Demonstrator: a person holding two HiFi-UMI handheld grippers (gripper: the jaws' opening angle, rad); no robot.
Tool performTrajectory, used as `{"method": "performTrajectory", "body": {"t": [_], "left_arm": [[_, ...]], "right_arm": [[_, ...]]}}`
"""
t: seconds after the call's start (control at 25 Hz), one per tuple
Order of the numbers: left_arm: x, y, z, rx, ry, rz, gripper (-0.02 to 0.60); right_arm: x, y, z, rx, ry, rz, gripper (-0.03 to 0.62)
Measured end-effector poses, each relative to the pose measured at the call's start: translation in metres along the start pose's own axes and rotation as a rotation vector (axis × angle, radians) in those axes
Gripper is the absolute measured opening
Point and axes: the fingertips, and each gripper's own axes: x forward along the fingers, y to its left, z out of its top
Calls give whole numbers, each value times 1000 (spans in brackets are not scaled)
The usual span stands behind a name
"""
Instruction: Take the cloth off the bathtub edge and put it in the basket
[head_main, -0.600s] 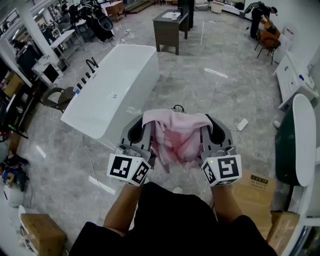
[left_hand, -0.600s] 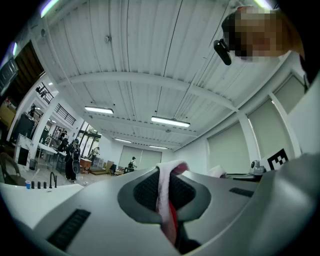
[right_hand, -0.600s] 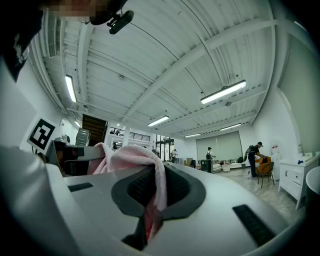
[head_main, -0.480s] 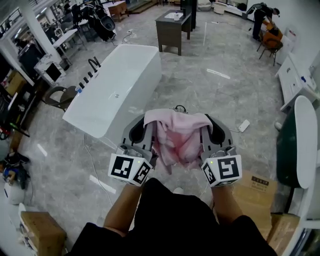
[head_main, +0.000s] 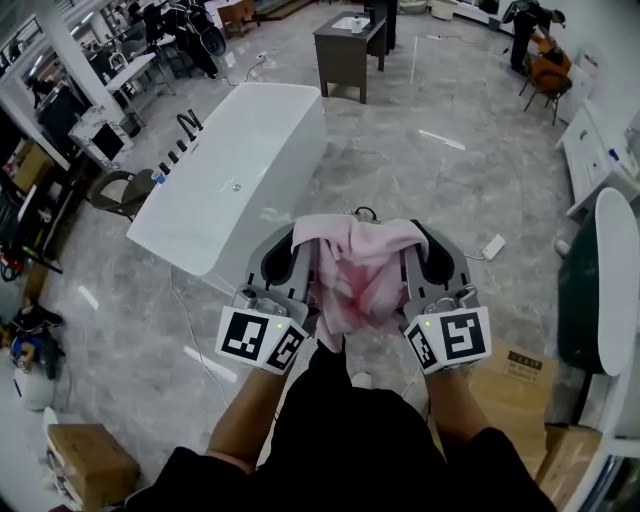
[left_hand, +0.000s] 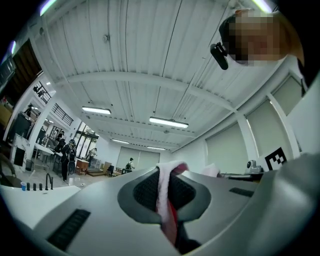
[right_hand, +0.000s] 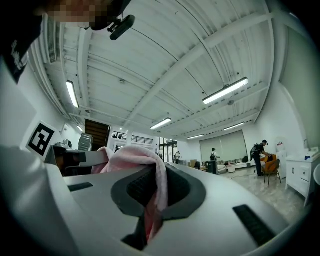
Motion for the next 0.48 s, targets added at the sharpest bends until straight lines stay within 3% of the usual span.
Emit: {"method": "performTrajectory", "body": {"t": [0.48], "left_arm": [[82, 37, 1, -33, -47, -40, 21]], "right_arm": [[63, -45, 6, -23, 13, -59, 38]]}}
